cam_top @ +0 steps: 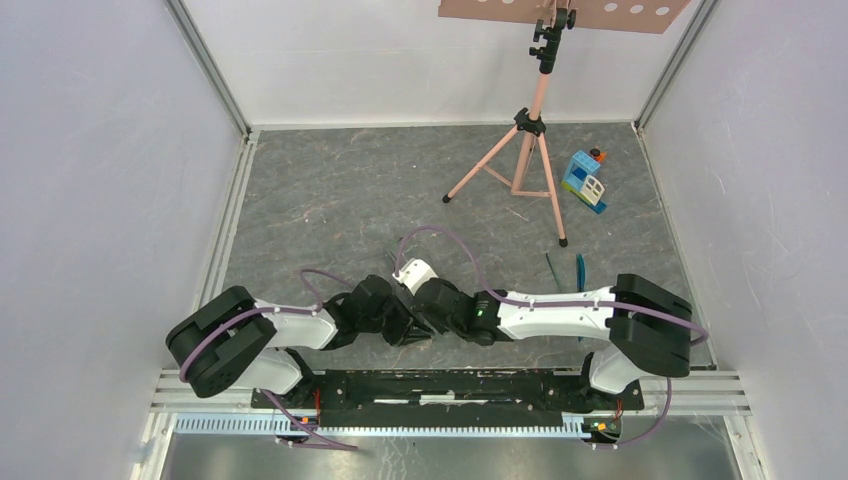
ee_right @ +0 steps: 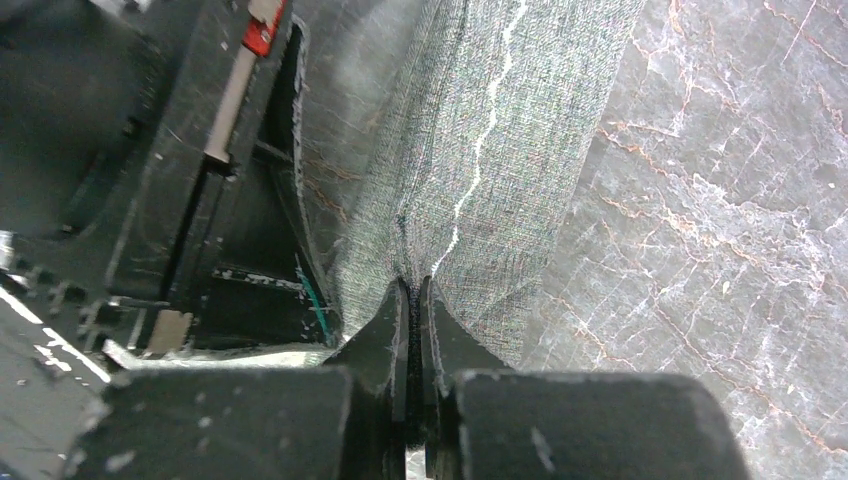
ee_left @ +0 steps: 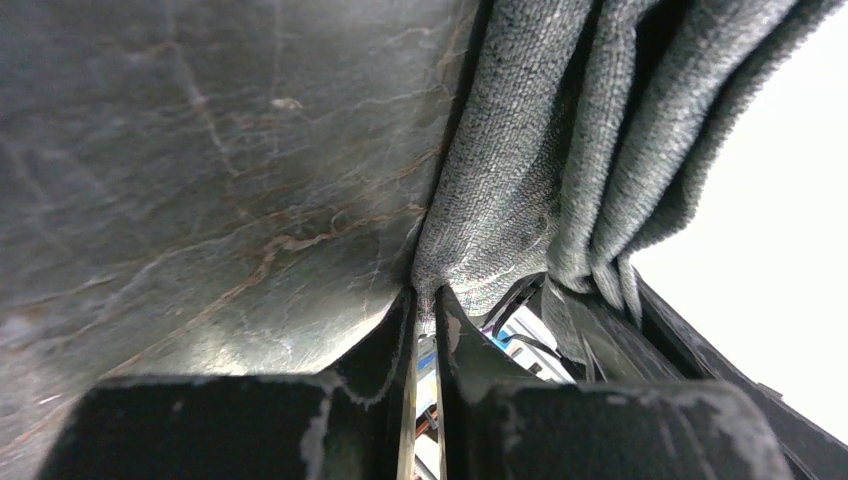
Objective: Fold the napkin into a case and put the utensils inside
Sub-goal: Smooth out the smaller rectangle-folded napkin at the center of the board.
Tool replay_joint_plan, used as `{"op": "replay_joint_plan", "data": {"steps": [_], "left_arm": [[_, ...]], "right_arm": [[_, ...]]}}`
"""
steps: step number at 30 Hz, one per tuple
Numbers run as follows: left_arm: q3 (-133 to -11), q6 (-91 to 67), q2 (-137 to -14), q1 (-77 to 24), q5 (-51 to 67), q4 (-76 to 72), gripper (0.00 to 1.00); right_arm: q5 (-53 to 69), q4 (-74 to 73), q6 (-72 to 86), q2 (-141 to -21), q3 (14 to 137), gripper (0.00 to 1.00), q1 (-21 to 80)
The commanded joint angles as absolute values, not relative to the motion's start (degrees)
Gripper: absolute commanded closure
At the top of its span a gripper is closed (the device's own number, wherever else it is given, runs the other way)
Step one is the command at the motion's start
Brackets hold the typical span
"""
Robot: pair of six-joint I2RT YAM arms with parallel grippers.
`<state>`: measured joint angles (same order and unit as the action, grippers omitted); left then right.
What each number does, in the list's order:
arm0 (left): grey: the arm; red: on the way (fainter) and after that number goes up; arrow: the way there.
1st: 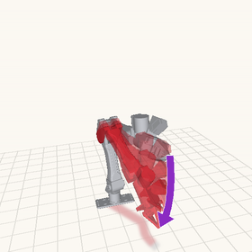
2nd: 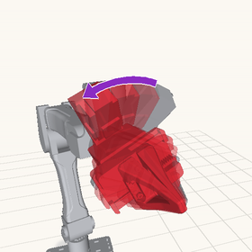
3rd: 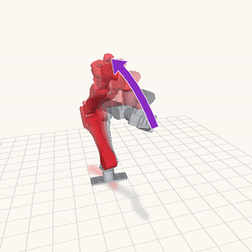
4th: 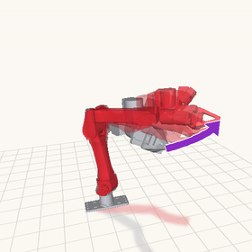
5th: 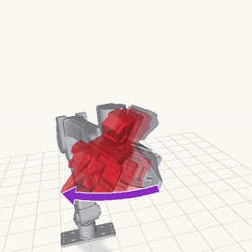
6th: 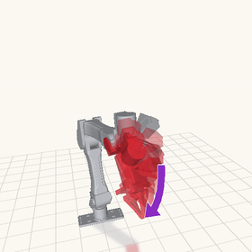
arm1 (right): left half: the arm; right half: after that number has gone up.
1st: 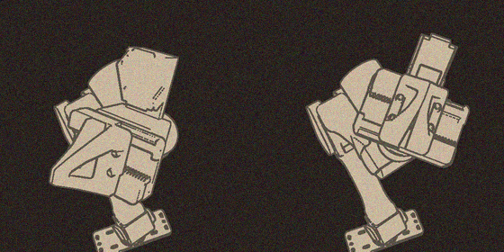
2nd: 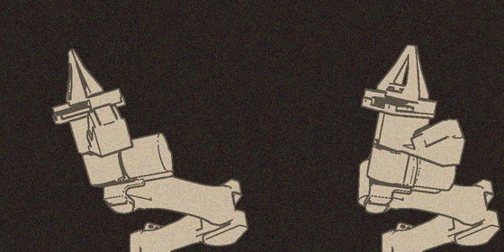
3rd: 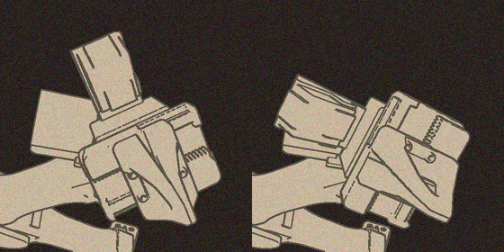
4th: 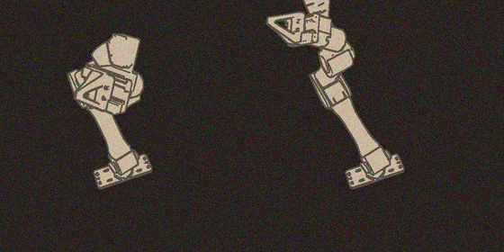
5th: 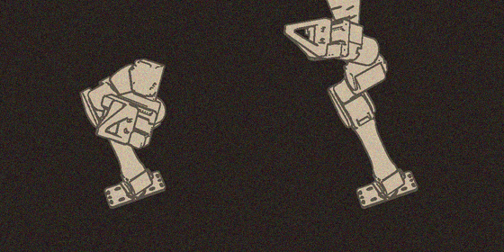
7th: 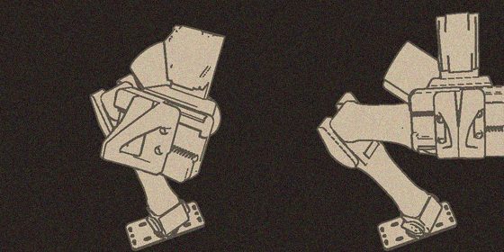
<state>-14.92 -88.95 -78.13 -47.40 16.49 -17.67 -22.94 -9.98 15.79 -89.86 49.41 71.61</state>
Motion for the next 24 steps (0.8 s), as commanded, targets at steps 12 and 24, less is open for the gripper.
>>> {"op": "replay_joint_plan", "data": {"steps": [12,24], "left_arm": [[-14.6,-91.4,-79.4,-50.0,10.5,-17.2,0.94],[-11.1,-80.9,-63.3,-49.2,6.4,-11.0,0.66]], "right_arm": [[-17.3,3.1,26.8,-91.5,44.4,1.0,69.5],[-8.3,8.8,28.1,-86.9,36.5,0.56,65.2]]}}
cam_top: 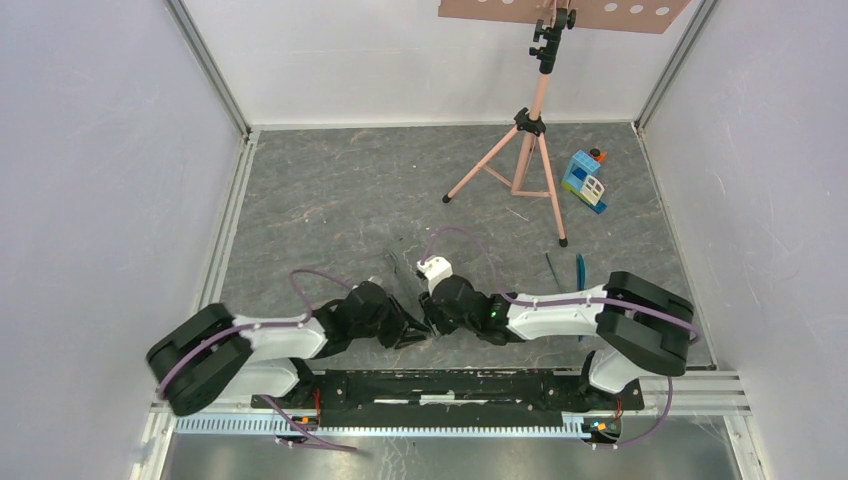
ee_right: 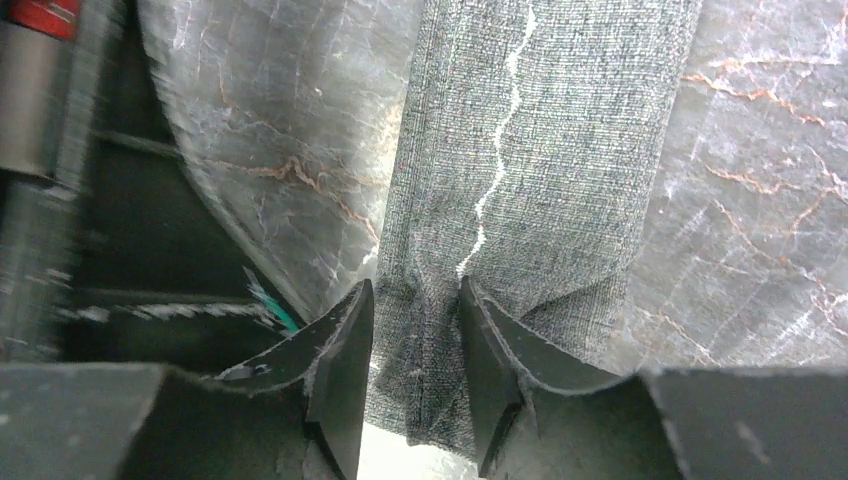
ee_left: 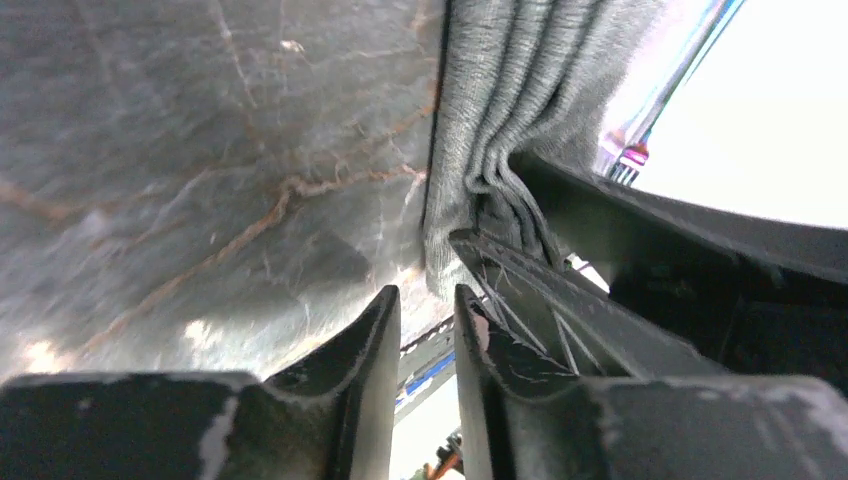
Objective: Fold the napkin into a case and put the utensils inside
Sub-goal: Smooth out the smaller rectangle-folded napkin at the center of the board.
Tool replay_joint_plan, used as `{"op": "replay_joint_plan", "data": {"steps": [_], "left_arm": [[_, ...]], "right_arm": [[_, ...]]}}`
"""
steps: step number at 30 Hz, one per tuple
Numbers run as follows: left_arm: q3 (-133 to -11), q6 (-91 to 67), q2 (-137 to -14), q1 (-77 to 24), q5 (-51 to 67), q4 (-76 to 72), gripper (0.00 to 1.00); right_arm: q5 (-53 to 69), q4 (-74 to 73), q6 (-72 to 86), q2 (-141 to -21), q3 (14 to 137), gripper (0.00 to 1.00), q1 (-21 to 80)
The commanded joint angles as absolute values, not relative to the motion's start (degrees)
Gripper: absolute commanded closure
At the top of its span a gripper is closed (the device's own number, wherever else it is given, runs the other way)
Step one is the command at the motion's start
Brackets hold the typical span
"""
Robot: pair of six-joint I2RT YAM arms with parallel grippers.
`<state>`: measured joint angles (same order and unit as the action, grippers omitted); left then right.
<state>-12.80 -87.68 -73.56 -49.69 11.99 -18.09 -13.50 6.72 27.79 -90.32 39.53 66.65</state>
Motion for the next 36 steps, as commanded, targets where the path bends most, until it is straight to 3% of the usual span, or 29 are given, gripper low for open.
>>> {"op": "replay_joint_plan", "data": {"steps": [1,4,8,13,17,27,36], "left_arm": [[-11.5,-79.0,-59.9,-48.6,5.3,-7.5,0.63],[-12.8,-74.9,-49.9,-44.5,4.8,1.7,0.62],[-14.6,-70.2,-46.6,-33.5,12.7,1.9,0.7],[-23.0,-65.9,-61.4,-28.4,24.9,-9.2,0.85],[-28.8,-62.0,-73.5,-28.3,25.4,-12.9,0.92],[-38.6,-52.1,-94.8,-25.8,19.4,-7.5,0.95],[-44.1,-45.7,-97.0,-26.2,20.8,-2.4,0.94]], "right_arm": [[-6.4,9.9,27.6,-85.8,35.7,0.53,64.9],[-3.8,12.2,27.2,-83.5,33.9,0.49,64.5],[-1.5,14.7,26.4,-82.6,32.4,0.51,64.3],[-0.4,16.0,26.4,-84.4,32.1,0.61,64.3],[-1.1,16.2,26.1,-85.5,31.7,0.66,64.2],[-3.1,16.6,26.1,-87.2,27.2,0.8,64.2],[-10.5,7.8,15.3,-77.1,20.1,0.8,62.4]]}}
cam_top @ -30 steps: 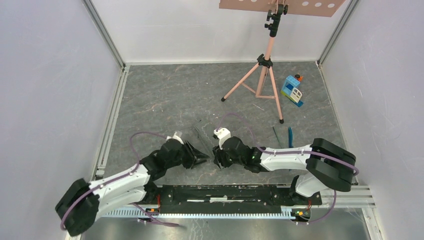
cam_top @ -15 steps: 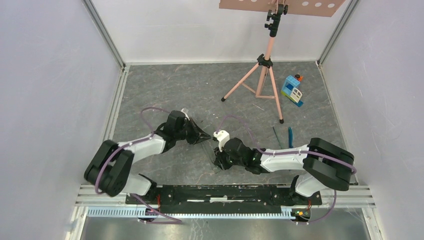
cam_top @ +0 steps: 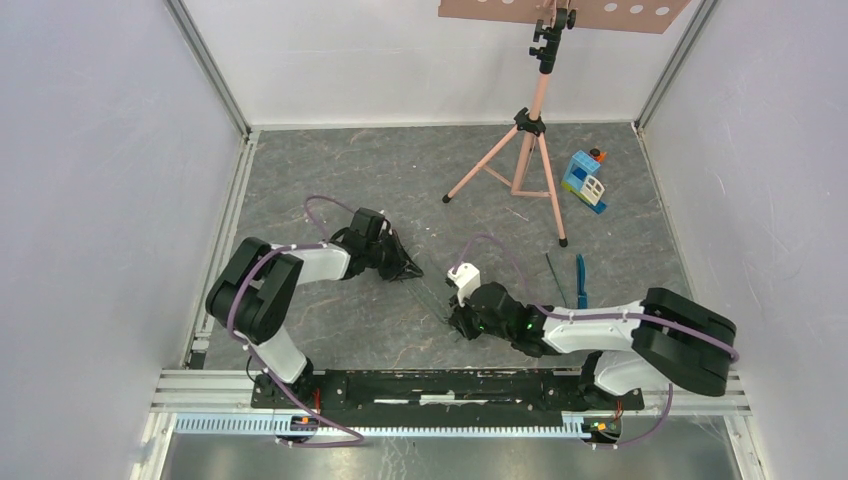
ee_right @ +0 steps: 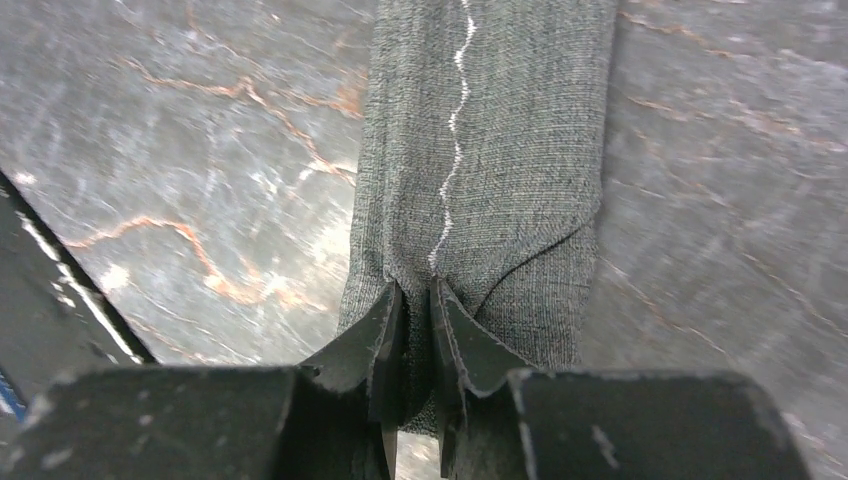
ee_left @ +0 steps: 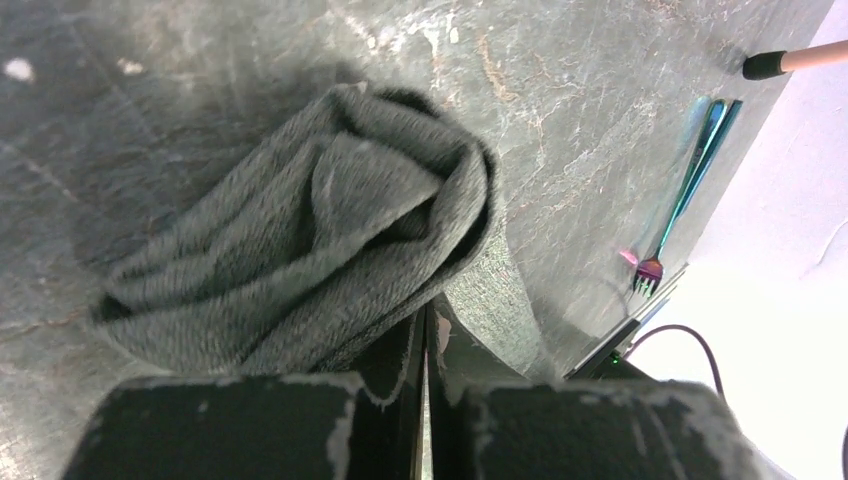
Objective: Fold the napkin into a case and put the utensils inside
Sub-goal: Smooth out the smaller rectangle-folded napkin at the center of the board, then stuff the top corner of the smaller-rectangle-folded napkin into the folded napkin.
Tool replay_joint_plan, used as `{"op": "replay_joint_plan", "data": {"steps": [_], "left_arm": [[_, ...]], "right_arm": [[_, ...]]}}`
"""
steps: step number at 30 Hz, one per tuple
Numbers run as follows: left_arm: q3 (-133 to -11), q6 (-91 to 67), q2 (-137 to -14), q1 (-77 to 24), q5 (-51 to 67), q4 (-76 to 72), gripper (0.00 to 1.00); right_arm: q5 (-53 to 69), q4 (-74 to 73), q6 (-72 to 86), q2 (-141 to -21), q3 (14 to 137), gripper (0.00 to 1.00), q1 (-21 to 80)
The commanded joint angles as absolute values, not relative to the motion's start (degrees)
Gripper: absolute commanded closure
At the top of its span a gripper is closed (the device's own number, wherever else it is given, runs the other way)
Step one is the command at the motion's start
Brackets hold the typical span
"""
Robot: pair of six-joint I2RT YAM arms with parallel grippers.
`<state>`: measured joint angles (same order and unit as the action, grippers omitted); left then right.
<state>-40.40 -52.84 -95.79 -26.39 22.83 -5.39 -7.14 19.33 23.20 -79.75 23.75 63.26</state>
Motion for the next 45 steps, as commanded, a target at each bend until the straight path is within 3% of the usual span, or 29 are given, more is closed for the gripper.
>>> {"op": "replay_joint_plan", "data": {"steps": [1,8,13,16,20,31,45], "left_arm": [[-45.1,-45.0,-96.7,-26.5,21.0,-1.3,0.94],[-48.5,-42.0,-86.1,-26.5,21.1,7.8,0.82],[-49.8,-40.5,-74.7,-24.2,13.6,18.7,0.6],[-46.7,-42.4,-68.0,-21.3,10.8,22.0,0.49],[-42.1,-44.4,-59.4,-18.3,8.1,25.3,0.41],[-35.4,-45.9,-48.8,-17.3,8.3,28.8,0.39],[-33.7,-46.0,-49.0,-17.3,10.0,27.3,0.39]], "right_arm": [[-10.9,6.4,13.9,-76.5,20.4,0.79,62.2],[-8.2,1.6,9.2,-71.2,28.9,0.57,62.2],[-8.5,4.8,8.1,-74.8,37.9,0.35,62.2],[-10.9,8.8,7.9,-81.4,42.7,0.3,62.2],[-14.9,10.2,8.5,-92.0,51.2,0.33,62.2],[-20.0,10.6,6.9,-100.8,57.7,0.54,62.2],[-22.7,11.3,5.1,-104.9,59.7,0.53,62.3]]}}
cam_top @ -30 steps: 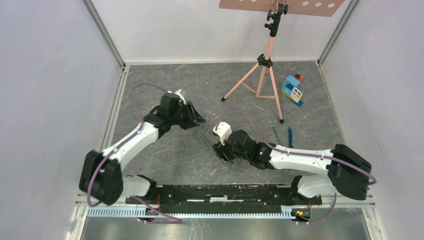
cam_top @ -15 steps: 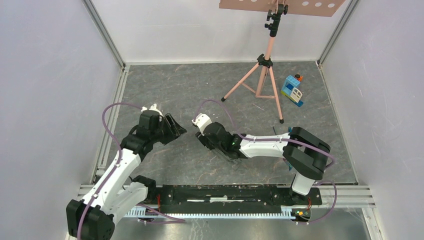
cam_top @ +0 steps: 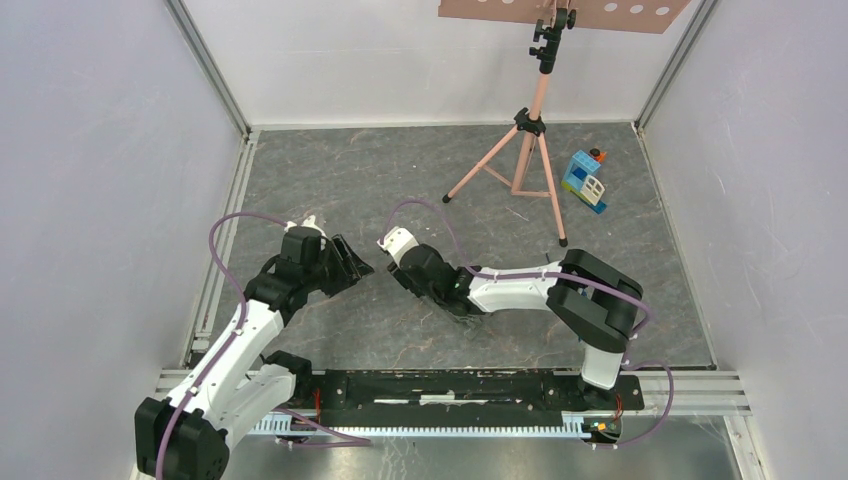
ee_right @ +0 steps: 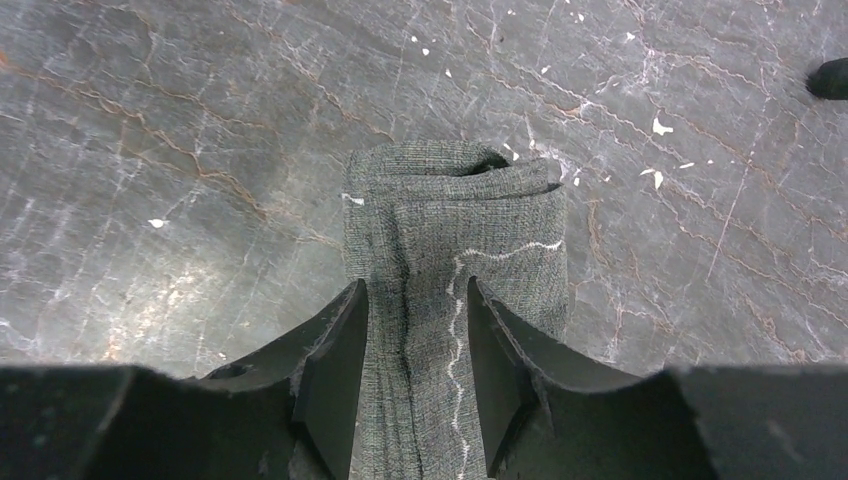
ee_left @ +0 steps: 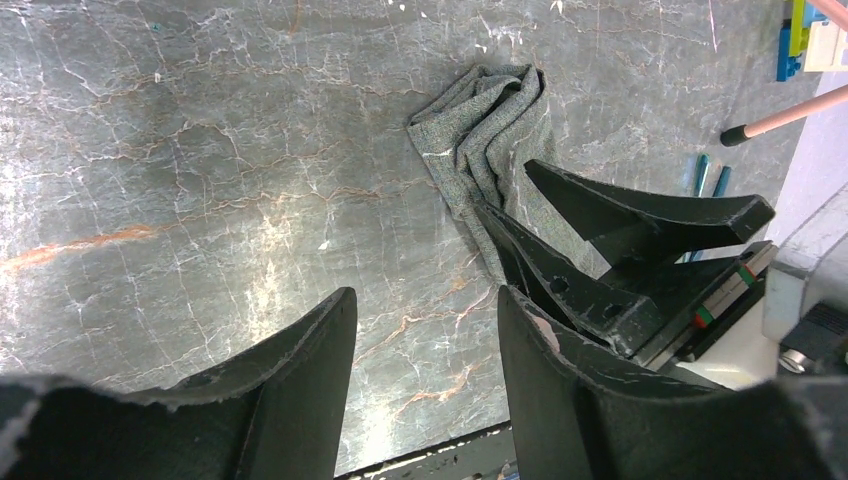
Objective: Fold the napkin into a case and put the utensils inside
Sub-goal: Stuff the top corner of the smaller-rectangle-folded napkin into the folded napkin.
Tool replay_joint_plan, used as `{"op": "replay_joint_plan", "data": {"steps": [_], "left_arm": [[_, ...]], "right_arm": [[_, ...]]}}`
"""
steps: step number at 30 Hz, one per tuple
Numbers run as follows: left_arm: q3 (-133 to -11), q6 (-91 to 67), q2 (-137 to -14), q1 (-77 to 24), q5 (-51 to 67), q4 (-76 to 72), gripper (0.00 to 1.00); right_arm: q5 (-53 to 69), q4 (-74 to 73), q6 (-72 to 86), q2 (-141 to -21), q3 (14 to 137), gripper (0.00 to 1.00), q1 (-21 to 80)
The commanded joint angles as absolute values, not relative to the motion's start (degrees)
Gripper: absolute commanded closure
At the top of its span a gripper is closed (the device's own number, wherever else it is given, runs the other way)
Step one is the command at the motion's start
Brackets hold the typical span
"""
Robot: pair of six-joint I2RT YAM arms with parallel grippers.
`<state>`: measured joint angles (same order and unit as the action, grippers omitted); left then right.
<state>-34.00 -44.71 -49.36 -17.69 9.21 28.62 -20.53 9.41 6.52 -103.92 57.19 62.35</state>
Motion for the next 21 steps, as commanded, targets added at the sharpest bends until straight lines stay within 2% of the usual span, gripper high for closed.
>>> {"op": "replay_joint_plan", "data": {"steps": [1,21], "left_arm": [[-33.7,-46.0,-48.9,-17.3,10.0,27.3,0.39],[-33.4,-45.8,-48.9,-17.3,11.4,27.1,0.38]], "right_arm": [[-22.9,11.3,5.0,-105.1,59.7,0.53,62.2],[-24.3,13.0,4.5,-107.7,59.8,0.51,62.6]]}}
